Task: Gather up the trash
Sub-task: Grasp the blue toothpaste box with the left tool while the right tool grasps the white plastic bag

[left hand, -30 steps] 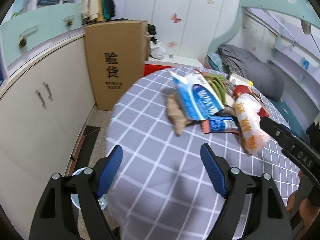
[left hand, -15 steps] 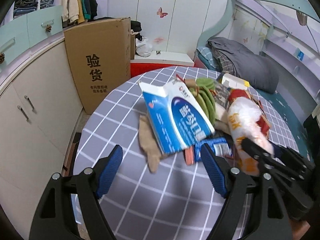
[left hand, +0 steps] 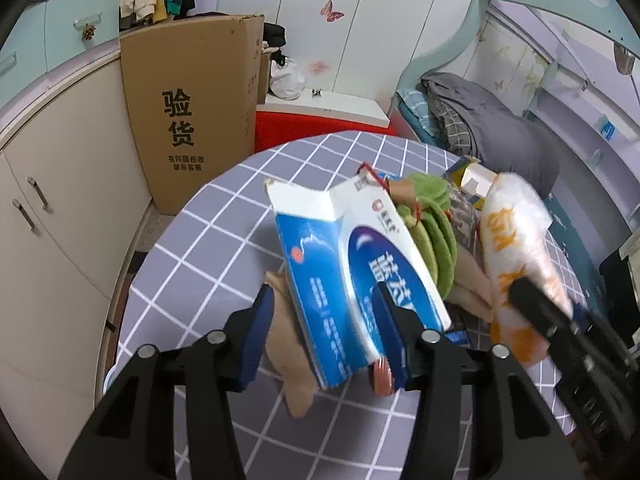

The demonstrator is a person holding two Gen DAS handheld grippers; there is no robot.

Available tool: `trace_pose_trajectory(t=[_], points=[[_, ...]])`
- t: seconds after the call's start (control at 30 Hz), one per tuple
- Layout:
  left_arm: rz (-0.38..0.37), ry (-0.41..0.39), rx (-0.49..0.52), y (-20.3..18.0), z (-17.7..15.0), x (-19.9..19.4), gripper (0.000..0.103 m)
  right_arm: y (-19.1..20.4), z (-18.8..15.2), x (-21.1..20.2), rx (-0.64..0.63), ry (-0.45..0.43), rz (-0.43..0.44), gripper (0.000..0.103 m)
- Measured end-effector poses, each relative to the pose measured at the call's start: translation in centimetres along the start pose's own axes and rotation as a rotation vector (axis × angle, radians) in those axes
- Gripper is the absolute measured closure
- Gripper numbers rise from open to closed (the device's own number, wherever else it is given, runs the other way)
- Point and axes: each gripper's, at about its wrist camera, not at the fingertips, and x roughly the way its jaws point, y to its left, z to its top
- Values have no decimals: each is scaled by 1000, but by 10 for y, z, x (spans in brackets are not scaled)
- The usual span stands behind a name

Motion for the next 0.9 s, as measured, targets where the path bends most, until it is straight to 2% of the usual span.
trace_pose_trajectory(t=[0.1,0.17,0.33,0.53,0.73,0.8,0.83,0.9], points=[[-10,12,-27,1,6,6,55,3,-1,2,-3,7,7,66],[-6,9,-25,-2,7,7,61,4,-2,4,-3,14,5,66],[-13,4,-12,-8,11,5,61,5,-6,6,-6,27,6,66],[-56,8,-8,-13,13,0,61,9,-8,8,-8,40,19,65],[-9,50,37,-20,5,14,61,11,-8,9,-14,46,18,64],[-27,74,17,-15,3,18,71,11,-9,9,-15,47,19,64],[-43,80,0,-14,2,19,82,11,-10,11,-15,53,19,64],[-60,75,-21,-13,1,17,84,11,-11,12,-17,57,17,64]])
